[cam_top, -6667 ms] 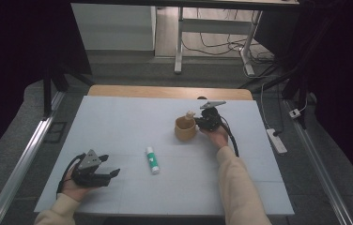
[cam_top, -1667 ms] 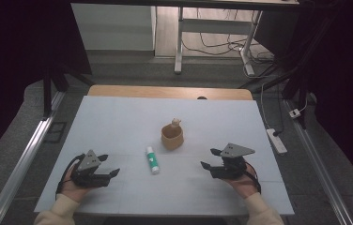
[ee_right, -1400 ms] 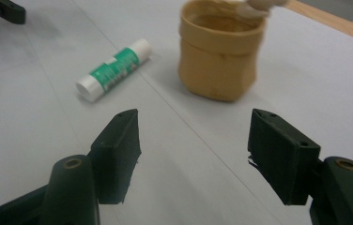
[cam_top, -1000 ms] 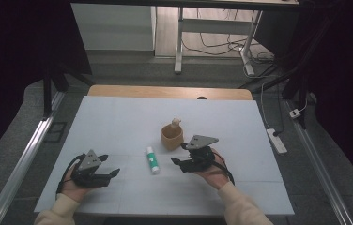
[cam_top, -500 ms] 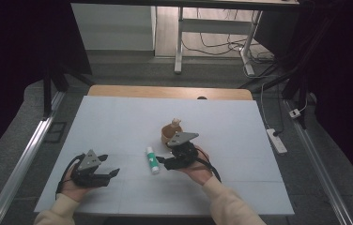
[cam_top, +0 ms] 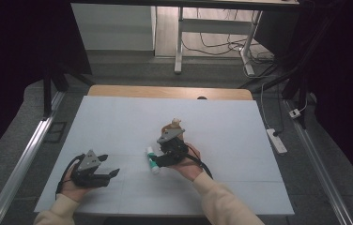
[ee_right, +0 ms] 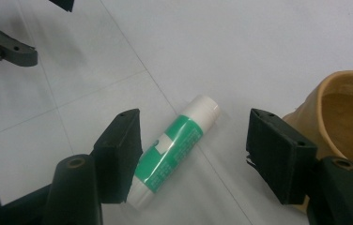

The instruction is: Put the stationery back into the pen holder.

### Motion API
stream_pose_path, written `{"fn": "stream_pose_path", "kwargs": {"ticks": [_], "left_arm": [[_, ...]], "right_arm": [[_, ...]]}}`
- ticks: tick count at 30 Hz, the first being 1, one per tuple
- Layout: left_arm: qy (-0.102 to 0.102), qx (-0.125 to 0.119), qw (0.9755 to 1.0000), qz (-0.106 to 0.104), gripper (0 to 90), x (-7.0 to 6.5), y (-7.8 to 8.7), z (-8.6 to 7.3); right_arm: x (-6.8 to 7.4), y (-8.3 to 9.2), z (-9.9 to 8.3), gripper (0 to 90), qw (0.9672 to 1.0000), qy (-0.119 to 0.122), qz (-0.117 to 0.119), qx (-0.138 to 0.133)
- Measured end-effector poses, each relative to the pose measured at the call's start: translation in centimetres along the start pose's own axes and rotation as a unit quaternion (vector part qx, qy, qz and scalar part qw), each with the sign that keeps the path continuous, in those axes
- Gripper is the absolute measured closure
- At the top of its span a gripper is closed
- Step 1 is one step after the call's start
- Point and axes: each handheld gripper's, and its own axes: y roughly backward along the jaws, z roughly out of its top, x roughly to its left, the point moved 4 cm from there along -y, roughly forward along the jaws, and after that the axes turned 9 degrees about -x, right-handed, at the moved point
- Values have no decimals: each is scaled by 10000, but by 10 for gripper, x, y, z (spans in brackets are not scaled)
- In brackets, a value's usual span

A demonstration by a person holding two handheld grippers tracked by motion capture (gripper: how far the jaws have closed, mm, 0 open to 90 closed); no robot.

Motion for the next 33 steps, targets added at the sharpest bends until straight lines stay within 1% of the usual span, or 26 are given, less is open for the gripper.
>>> {"fn": "stream_pose_path", "kwargs": {"ticks": [4,6,9,11,14,20,21,23,31,33], "left_arm": [[-41,27,10000,-11,280,-1,-1,0],[-48,24,10000,-13,280,-1,-1,0],[-39,7,10000,-15,281,-1,0,0],[-46,2,10000,-18,281,-1,0,0],[-47,6,10000,-19,281,-1,0,0],[-34,-6,10000,-21,281,-1,0,0],[-33,-5,10000,-21,281,-1,0,0],[-36,-2,10000,-22,281,-1,0,0],[-37,-10,10000,-24,281,-1,0,0],[-39,-6,10000,-25,281,0,0,-1]], "right_arm": [[0,-7,1,355,9998,11,-49,218],[0,-11,2,355,9996,35,-81,276],[0,-15,3,355,9993,-18,-110,360],[1,-20,2,356,9990,-48,-88,437],[1,-23,2,355,9987,-50,-82,500],[0,-36,-1,354,9974,-165,-94,689],[-1,-38,-2,353,9972,-120,-104,737],[-1,-41,-2,353,9969,-120,-137,769],[1,-51,-3,367,9954,-142,-178,932],[1,-54,-4,368,9947,-181,-194,991]]}}
